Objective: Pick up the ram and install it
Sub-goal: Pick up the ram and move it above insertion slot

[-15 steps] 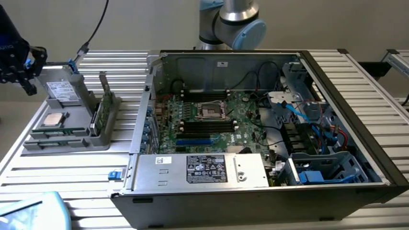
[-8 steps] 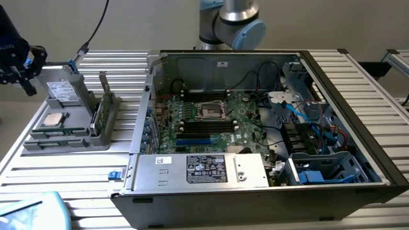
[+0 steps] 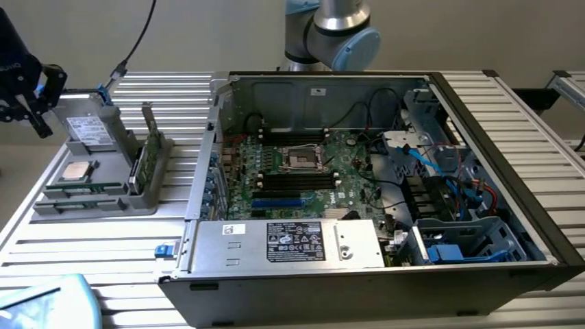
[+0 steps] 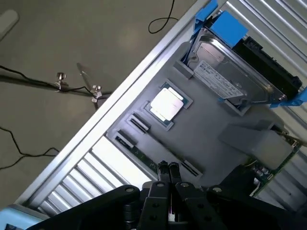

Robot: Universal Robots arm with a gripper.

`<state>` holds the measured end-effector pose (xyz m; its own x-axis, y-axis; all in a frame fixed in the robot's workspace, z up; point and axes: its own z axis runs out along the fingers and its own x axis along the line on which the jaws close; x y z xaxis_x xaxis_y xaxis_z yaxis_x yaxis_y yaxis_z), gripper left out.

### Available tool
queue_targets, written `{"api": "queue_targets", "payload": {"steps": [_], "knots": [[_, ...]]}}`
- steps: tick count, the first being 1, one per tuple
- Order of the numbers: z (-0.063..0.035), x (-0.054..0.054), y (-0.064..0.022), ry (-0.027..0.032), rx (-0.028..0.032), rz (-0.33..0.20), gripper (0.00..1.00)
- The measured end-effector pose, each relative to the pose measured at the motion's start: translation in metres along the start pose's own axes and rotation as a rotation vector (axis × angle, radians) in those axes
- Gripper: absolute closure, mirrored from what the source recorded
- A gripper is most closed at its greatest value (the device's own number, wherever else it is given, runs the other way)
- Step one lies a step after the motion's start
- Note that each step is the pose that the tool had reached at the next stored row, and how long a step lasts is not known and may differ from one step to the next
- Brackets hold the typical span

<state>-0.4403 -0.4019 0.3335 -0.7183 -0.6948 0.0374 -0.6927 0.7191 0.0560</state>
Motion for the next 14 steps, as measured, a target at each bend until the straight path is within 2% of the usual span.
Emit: {"api": "queue_targets", "payload": {"steps": [14], "knots": [[0.0004,0.0,0.0,0.0142,0.0095,-0.253,0.9]]}}
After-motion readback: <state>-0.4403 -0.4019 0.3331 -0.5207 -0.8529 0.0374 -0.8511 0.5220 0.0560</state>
